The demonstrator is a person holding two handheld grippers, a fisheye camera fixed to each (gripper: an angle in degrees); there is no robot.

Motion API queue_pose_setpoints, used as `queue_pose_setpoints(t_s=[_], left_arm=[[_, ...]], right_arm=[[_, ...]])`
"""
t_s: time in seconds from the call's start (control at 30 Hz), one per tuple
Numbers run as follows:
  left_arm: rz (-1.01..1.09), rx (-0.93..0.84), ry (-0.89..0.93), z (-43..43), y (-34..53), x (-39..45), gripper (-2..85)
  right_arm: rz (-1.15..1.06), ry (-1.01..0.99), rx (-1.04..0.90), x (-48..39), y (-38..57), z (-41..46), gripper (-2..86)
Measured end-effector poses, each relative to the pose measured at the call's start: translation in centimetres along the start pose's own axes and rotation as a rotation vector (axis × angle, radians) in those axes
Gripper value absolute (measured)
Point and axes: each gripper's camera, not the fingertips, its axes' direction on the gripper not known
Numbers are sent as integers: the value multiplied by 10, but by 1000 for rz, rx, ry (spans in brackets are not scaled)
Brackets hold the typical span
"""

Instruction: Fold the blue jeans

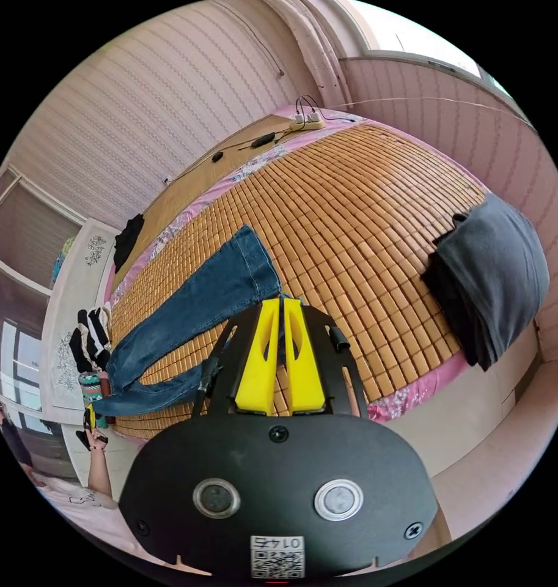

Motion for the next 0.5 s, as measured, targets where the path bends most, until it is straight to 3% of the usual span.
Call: queue_pose_setpoints(t_s=[0.1,0.23,0.5], left_arm=[[105,-59,-83,41,-55,32,1],[0,-98,-190,109,-98,28,71],[-47,-91,-442,119,-40,-12,122]], right_arm=[[-26,7,3,-38,-58,26,17],[58,33,30,-66,-98,64,52],[36,86,35,-43,-28,124,143]])
